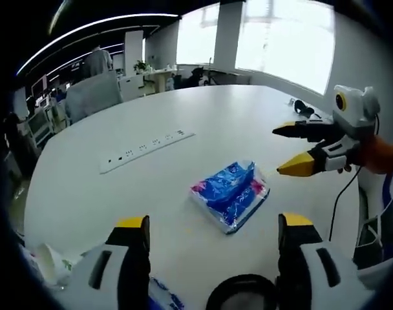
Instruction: Arrange the tabletop items into an orderly group along one side of the table until the central work area is clear of visible clutter.
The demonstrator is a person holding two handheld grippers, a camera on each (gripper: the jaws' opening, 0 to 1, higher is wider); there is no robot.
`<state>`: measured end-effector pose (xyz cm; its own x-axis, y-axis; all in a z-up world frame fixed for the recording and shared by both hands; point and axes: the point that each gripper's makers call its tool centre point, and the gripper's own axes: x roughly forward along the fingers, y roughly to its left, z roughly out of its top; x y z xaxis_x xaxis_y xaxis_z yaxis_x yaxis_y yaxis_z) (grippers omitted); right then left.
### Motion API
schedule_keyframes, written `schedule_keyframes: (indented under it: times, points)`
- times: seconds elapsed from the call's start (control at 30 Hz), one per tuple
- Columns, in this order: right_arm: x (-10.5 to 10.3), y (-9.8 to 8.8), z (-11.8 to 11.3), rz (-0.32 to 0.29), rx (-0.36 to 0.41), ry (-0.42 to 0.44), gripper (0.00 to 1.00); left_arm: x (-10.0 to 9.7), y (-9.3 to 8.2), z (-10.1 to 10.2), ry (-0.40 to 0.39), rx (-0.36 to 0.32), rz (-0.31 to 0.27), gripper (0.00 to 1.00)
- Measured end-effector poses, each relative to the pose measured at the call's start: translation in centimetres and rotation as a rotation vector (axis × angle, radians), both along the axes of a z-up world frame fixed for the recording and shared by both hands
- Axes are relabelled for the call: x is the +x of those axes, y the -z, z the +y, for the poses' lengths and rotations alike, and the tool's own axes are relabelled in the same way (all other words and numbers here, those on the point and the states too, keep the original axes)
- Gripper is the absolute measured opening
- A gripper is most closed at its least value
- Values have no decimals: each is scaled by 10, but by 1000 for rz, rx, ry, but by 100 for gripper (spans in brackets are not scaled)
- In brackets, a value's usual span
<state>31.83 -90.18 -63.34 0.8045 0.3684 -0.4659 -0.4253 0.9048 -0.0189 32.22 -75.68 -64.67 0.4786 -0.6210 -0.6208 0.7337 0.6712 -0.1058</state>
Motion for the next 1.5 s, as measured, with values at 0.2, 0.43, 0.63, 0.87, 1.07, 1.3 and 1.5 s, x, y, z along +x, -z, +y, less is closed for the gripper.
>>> schedule_keyframes:
  times: [0.2, 0.43, 0.63, 0.87, 1.07, 1.3, 1.5]
  points:
    - [-2, -13, 10, -16, -23, -40, 63, -4, -11, 0, 4, -12, -26, 83]
    - [-5, -27, 16, -32, -49, -63, 73, -9, -30, -1, 27, -37, -79, 85]
    - [-11, -38, 24, -45, -54, -81, 78, -14, -38, 6, 32, -36, -101, 84]
    - [-20, -41, 36, -49, -63, -109, 82, -22, -46, 15, 30, -31, -120, 84]
    - [-29, -42, 42, -41, -61, -123, 84, -28, -49, 20, 24, -38, -121, 84]
    - [-34, -48, 46, -53, -90, -140, 84, -36, -55, 26, 32, -29, -141, 84]
    - [-41, -53, 55, -63, -87, -154, 83, -45, -62, 35, 28, -36, -153, 84]
